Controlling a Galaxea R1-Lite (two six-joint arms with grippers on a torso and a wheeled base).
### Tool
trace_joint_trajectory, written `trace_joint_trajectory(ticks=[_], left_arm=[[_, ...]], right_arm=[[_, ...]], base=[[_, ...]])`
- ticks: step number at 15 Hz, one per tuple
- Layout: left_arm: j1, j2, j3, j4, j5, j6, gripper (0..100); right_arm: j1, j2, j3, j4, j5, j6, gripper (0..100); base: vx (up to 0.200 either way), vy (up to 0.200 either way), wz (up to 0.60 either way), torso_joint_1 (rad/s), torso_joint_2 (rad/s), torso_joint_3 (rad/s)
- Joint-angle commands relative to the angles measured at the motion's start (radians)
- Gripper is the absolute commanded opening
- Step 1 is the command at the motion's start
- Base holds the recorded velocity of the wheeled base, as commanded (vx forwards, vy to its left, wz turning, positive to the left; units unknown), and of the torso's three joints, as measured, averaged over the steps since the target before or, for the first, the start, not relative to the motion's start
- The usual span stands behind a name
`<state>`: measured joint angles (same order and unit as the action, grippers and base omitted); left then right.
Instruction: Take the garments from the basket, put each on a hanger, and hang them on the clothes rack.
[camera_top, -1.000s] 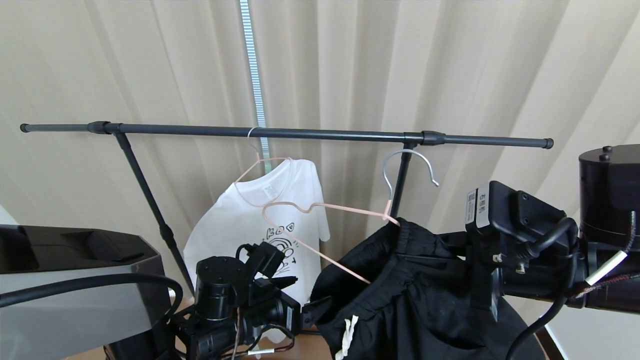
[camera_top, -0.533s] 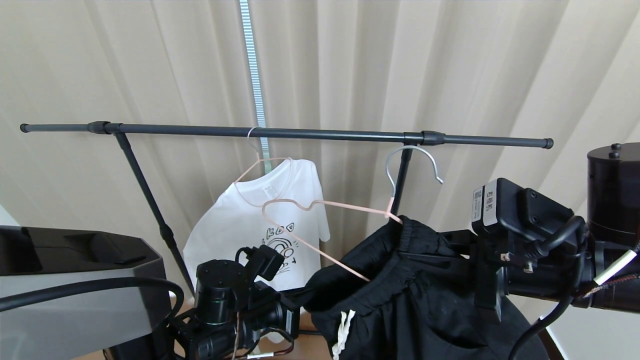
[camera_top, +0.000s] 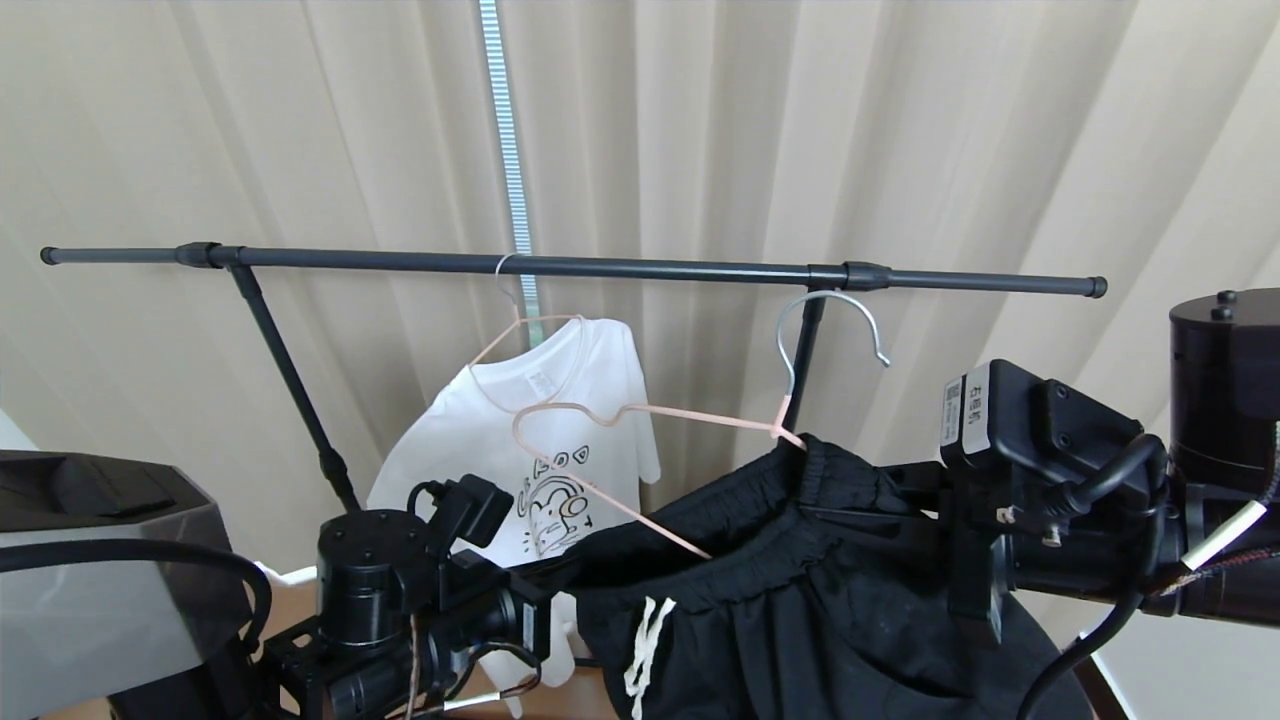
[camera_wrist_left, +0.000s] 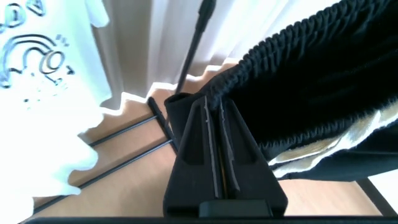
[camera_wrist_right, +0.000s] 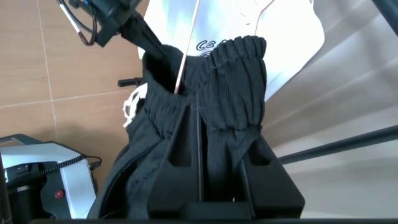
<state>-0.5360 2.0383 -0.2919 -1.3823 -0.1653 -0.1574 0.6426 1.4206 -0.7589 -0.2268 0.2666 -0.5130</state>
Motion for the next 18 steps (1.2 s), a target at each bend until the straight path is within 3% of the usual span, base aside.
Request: trace_joint_trajectory(ticks=[1,5,18], left_arm=[[0.014,-0.027,0.007,0.0,0.006,0.004,0],[0.04,-0.052,0.007,0.002,0.021,0.024,0],[0.169,-0.095,0.0,0.003,0.024,0.049,0]], right_arm=[[-0.003,0.0,0.004,0.0,-0.001,-0.001,0],[-0.014,-0.002,0.021,0.001,-0.001,-0.01,0],[-0.05,0.009,0.07,0.004,0.003,-0.153,0]], base=[[0.0,0.0,0.0,0.0,0.0,0.0],[0.0,0.0,0.0,0.0,0.0,0.0],[0.0,0.0,0.0,0.0,0.0,0.0]])
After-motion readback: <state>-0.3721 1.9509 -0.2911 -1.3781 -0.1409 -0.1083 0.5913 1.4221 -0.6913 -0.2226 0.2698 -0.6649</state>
